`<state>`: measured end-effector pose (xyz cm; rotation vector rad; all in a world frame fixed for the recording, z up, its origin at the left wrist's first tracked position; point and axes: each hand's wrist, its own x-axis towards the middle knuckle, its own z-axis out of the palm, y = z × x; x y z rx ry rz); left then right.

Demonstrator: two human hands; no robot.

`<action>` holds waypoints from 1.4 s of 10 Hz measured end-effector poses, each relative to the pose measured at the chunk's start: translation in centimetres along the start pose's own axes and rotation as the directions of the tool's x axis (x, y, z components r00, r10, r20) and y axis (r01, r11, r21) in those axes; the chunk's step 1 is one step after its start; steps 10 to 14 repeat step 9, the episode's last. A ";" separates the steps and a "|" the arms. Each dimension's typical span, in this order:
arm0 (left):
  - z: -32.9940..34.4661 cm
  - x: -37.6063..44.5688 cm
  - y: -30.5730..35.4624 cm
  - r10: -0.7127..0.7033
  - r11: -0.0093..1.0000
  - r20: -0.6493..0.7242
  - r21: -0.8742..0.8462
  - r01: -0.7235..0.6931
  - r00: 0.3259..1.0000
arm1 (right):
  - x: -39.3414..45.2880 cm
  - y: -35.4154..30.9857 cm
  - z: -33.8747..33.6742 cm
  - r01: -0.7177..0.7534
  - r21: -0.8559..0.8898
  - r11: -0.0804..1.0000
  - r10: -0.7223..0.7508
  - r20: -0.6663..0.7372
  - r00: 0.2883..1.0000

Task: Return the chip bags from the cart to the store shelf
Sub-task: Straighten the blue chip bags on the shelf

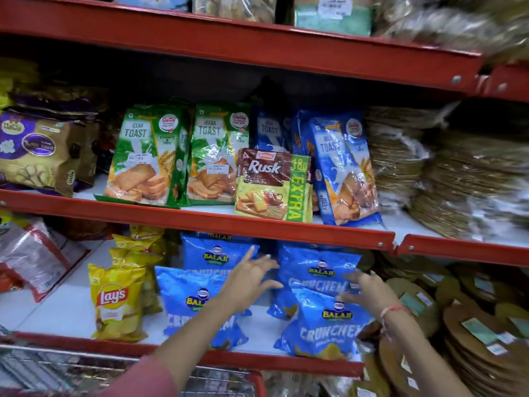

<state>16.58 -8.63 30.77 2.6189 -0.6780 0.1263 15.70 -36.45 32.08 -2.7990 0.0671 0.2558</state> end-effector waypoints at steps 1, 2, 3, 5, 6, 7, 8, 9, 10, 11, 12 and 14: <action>2.7 2.6 2.1 0.093 0.993 0.029 0.071 -0.095 0.995 | -0.1 3.1 -0.8 -0.065 -0.060 0.996 0.063 -0.026 0.998; 4.6 4.0 2.4 0.090 0.984 0.068 0.146 -0.099 0.994 | 0.2 4.4 -0.4 -0.082 -0.048 0.995 0.075 -0.137 0.988; 4.4 4.0 2.3 0.039 0.958 0.022 0.282 -0.044 0.999 | 0.1 3.5 0.2 -0.039 -0.055 0.998 0.026 -0.221 0.975; 3.1 2.0 0.1 -0.006 0.915 -0.010 0.403 0.009 1.000 | 1.0 1.6 1.0 0.020 -0.012 1.000 -0.022 -0.224 0.974; 3.1 1.8 0.5 -0.009 0.927 -0.034 0.374 0.021 0.999 | 0.9 1.3 1.0 0.018 -0.025 1.000 -0.024 -0.244 0.969; 3.1 1.8 0.4 -0.003 0.944 -0.077 0.330 0.028 0.997 | 0.3 1.2 0.7 0.006 -0.044 0.999 -0.016 -0.253 0.967; 1.9 0.4 0.2 0.025 0.968 -0.140 0.251 0.011 0.990 | -0.7 0.1 0.3 -0.018 -0.070 0.997 0.001 -0.235 0.972; -1.6 -1.8 0.2 0.135 0.972 -0.454 0.234 -0.029 0.881 | -2.6 -2.8 -2.6 0.062 -0.068 0.996 -0.081 -0.330 0.940; -1.6 -1.8 0.2 0.135 0.972 -0.454 0.234 -0.029 0.881 | -2.6 -2.8 -2.6 0.062 -0.068 0.996 -0.081 -0.330 0.940; -1.6 -1.8 0.2 0.135 0.972 -0.454 0.234 -0.029 0.881 | -2.6 -2.8 -2.6 0.062 -0.068 0.996 -0.081 -0.330 0.940; -1.6 -1.8 0.2 0.135 0.972 -0.454 0.234 -0.029 0.881 | -2.6 -2.8 -2.6 0.062 -0.068 0.996 -0.081 -0.330 0.940; -1.6 -1.8 0.2 0.135 0.972 -0.454 0.234 -0.029 0.881 | -2.6 -2.8 -2.6 0.062 -0.068 0.996 -0.081 -0.330 0.940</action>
